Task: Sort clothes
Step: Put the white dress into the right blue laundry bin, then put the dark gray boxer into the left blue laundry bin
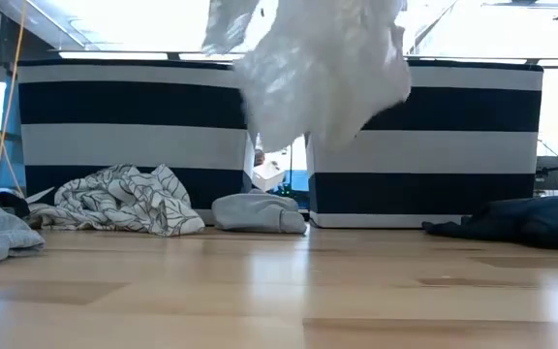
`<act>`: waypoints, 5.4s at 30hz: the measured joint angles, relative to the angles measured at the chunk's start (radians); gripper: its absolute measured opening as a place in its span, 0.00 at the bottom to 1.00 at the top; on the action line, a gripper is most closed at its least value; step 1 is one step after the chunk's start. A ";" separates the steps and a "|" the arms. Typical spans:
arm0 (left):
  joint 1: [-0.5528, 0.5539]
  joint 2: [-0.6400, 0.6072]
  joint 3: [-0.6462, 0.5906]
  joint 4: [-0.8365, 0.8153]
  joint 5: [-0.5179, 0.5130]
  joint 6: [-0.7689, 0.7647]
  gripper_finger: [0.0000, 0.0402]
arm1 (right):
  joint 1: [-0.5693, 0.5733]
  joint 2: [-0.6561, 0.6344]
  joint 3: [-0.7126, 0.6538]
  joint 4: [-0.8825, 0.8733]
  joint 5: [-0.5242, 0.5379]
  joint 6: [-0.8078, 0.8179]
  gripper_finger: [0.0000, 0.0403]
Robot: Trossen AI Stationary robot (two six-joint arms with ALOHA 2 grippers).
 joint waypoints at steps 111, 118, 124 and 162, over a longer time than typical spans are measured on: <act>0.026 0.037 0.000 -0.141 0.062 -0.020 0.71 | 0.468 0.188 -1.212 0.168 -0.627 1.510 0.10; -0.024 0.075 0.000 -0.062 0.093 0.075 0.71 | 0.359 0.097 -1.036 0.241 -0.510 1.292 0.04; -0.041 0.091 0.001 0.047 0.129 0.141 0.71 | 0.206 0.045 -0.807 0.221 -0.381 1.010 0.02; -0.033 0.329 0.000 -0.011 0.261 -0.011 0.06 | -0.181 0.059 -0.559 0.611 -0.540 0.643 0.11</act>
